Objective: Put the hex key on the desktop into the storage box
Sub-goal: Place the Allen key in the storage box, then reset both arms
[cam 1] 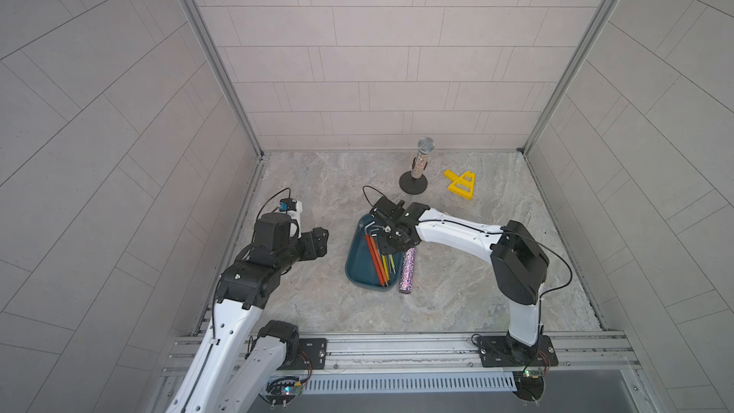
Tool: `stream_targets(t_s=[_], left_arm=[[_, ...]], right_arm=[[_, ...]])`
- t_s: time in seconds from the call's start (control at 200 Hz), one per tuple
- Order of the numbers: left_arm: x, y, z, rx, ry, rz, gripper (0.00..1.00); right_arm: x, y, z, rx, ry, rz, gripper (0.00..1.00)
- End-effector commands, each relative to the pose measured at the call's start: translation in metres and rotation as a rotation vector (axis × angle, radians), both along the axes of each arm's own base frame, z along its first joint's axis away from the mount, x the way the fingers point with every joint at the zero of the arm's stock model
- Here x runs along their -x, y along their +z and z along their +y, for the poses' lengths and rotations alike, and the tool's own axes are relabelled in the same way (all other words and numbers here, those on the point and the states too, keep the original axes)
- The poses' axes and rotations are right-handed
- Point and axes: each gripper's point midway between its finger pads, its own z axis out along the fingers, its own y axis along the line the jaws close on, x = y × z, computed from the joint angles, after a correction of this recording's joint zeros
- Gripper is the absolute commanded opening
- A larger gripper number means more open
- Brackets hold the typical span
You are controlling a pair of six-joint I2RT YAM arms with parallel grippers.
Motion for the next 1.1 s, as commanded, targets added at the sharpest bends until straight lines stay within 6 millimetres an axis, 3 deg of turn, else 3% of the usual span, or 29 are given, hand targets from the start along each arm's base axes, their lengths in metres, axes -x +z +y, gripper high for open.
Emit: stream_targets(t_s=[0.0, 0.215, 0.385, 0.69, 0.861, 1.026, 1.066, 1.096], left_arm=[[-0.001, 0.002, 0.002, -0.006, 0.0, -0.02, 0.84], [-0.001, 0.002, 0.002, -0.007, 0.0, -0.019, 0.84], [-0.002, 0.001, 0.002, -0.007, 0.001, -0.019, 0.84], [-0.001, 0.001, 0.002, -0.008, 0.001, -0.018, 0.84], [-0.002, 0.001, 0.001, -0.008, 0.0, -0.016, 0.83], [-0.002, 0.001, 0.001, -0.008, 0.0, -0.016, 0.84], [-0.002, 0.001, 0.002, -0.009, 0.002, -0.015, 0.84], [-0.002, 0.001, 0.002, -0.009, 0.003, -0.014, 0.84]], right_arm=[[-0.004, 0.004, 0.006, -0.013, -0.011, 0.009, 0.0], [-0.007, -0.025, -0.001, 0.03, -0.057, 0.1, 0.0], [-0.006, -0.032, -0.004, 0.049, -0.064, 0.115, 0.0], [-0.008, -0.028, -0.007, 0.057, -0.064, 0.104, 0.33], [-0.015, 0.008, -0.018, 0.057, -0.067, 0.0, 0.46], [-0.023, 0.082, -0.049, 0.05, -0.096, -0.222, 0.61], [-0.023, 0.101, -0.062, 0.048, -0.11, -0.289, 0.75], [-0.022, 0.114, -0.071, 0.049, -0.122, -0.337, 0.95]])
